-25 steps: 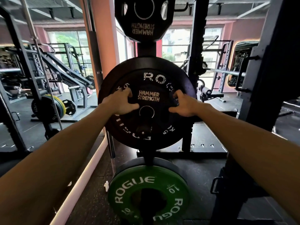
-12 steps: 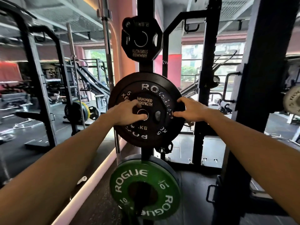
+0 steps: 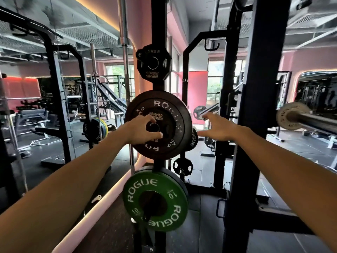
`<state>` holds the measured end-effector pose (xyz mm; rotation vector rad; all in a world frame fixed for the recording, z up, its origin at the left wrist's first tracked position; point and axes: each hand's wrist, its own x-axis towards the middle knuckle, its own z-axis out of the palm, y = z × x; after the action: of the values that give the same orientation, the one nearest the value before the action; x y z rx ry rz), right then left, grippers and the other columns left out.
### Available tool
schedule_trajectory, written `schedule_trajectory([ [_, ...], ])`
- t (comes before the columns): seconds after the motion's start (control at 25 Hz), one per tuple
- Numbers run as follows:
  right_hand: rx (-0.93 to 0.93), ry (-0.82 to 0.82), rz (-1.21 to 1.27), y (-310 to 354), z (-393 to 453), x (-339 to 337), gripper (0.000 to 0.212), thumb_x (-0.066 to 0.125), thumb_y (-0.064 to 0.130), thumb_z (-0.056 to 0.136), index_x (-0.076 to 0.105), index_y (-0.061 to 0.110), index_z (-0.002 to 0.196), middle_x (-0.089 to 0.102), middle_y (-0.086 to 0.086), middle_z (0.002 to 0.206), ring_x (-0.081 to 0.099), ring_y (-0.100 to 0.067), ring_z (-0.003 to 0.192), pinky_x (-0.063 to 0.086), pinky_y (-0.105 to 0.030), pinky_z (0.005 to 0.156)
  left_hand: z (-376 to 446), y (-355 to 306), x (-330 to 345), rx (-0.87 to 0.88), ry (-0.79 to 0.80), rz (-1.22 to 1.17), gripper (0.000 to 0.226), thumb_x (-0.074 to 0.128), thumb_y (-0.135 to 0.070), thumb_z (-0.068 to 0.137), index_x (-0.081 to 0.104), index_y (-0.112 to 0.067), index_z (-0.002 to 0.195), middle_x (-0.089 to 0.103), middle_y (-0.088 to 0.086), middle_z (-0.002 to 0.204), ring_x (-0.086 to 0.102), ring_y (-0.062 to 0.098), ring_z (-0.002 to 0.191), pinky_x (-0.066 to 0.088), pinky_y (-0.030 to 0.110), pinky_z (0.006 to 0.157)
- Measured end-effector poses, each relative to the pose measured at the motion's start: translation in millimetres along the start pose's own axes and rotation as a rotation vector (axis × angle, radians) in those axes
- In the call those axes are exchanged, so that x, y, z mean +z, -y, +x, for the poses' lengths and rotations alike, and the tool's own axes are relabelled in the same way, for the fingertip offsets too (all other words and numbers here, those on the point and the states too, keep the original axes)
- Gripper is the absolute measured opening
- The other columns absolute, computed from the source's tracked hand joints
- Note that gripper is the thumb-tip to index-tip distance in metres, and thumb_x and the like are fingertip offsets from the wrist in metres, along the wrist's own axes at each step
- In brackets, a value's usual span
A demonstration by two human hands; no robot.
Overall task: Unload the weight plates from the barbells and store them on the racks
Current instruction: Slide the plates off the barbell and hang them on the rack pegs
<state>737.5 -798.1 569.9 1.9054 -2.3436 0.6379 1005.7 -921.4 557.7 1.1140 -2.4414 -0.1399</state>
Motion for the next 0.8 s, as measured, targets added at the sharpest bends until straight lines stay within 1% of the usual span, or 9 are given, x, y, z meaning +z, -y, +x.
schedule_trajectory([
  [0.08,0.029,0.006,-0.024,-16.6,-36.0,-16.5,0.080,0.064,0.056,0.082,0.026,0.029,0.147,0.028,-0.001,0.156,0.041,-0.028,0.135,0.035,-0.047,0.109,-14.1,-27.0,1.6,0.000,-0.011,-0.034,0.084,0.053,-0.084,0.054,0.048,-0.037,0.123,0.048,0.000,0.128,0.053,0.024,0.113,0.045,0.046,0.098],
  [0.16,0.073,0.005,-0.064,-37.3,-67.9,-34.9,0.082,0.064,0.059,0.081,0.026,0.029,0.147,0.031,-0.003,0.154,0.042,-0.028,0.135,0.034,-0.048,0.110,-22.9,-60.9,3.4,0.022,-0.014,-0.061,0.084,0.054,-0.083,0.055,0.049,-0.036,0.125,0.047,0.000,0.132,0.051,0.025,0.118,0.042,0.046,0.101],
  [0.24,0.116,-0.014,-0.081,-61.0,-97.0,-52.0,0.083,0.065,0.060,0.079,0.028,0.028,0.146,0.034,-0.004,0.152,0.042,-0.028,0.134,0.034,-0.049,0.110,-28.1,-99.2,9.0,0.071,-0.022,-0.069,0.080,0.057,-0.080,0.061,0.048,-0.034,0.126,0.048,0.000,0.132,0.051,0.026,0.118,0.041,0.045,0.101],
  [0.32,0.146,-0.040,-0.105,-82.6,-121.8,-69.1,0.082,0.066,0.059,0.078,0.031,0.026,0.145,0.038,-0.006,0.149,0.044,-0.029,0.132,0.035,-0.049,0.109,-30.0,-134.7,14.7,0.129,-0.025,-0.083,0.074,0.060,-0.075,0.068,0.048,-0.032,0.127,0.049,0.001,0.130,0.052,0.026,0.115,0.042,0.043,0.100],
  [0.48,0.206,-0.070,-0.162,-141.2,-164.3,-109.1,0.082,0.064,0.063,0.076,0.034,0.026,0.143,0.042,-0.006,0.147,0.048,-0.029,0.127,0.040,-0.044,0.107,-23.3,-211.7,32.5,0.181,0.009,-0.071,0.084,0.052,-0.084,0.059,0.046,-0.036,0.127,0.050,0.000,0.130,0.054,0.025,0.111,0.045,0.045,0.097],
  [0.6,0.233,-0.089,-0.216,-185.9,-188.7,-138.9,0.081,0.060,0.064,0.079,0.032,0.025,0.144,0.039,-0.006,0.149,0.046,-0.030,0.129,0.039,-0.043,0.106,-12.4,-272.4,54.3,0.200,0.025,-0.082,0.086,0.051,-0.083,0.057,0.044,-0.036,0.129,0.047,0.002,0.135,0.052,0.027,0.116,0.043,0.045,0.099],
  [0.64,0.227,-0.095,-0.212,-199.9,-195.7,-146.9,0.078,0.059,0.063,0.081,0.031,0.025,0.144,0.041,-0.006,0.148,0.047,-0.030,0.128,0.039,-0.043,0.105,-8.2,-291.0,61.5,0.211,0.022,-0.091,0.085,0.053,-0.081,0.059,0.045,-0.034,0.130,0.046,0.003,0.137,0.051,0.027,0.117,0.042,0.045,0.100],
  [0.72,0.210,-0.107,-0.198,-236.3,-211.5,-162.5,0.073,0.054,0.061,0.086,0.032,0.024,0.144,0.045,-0.007,0.145,0.049,-0.030,0.125,0.041,-0.041,0.101,1.5,-332.3,79.7,0.227,0.011,-0.132,0.075,0.059,-0.074,0.066,0.047,-0.032,0.127,0.048,0.004,0.132,0.051,0.025,0.112,0.042,0.043,0.098],
  [0.8,0.220,-0.099,-0.175,-273.1,-223.9,-171.9,0.072,0.045,0.066,0.088,0.034,0.021,0.144,0.044,-0.009,0.145,0.048,-0.031,0.126,0.040,-0.043,0.102,10.4,-366.3,99.5,0.211,0.005,-0.149,0.069,0.061,-0.070,0.069,0.048,-0.033,0.125,0.049,0.004,0.128,0.052,0.024,0.108,0.043,0.042,0.096],
])
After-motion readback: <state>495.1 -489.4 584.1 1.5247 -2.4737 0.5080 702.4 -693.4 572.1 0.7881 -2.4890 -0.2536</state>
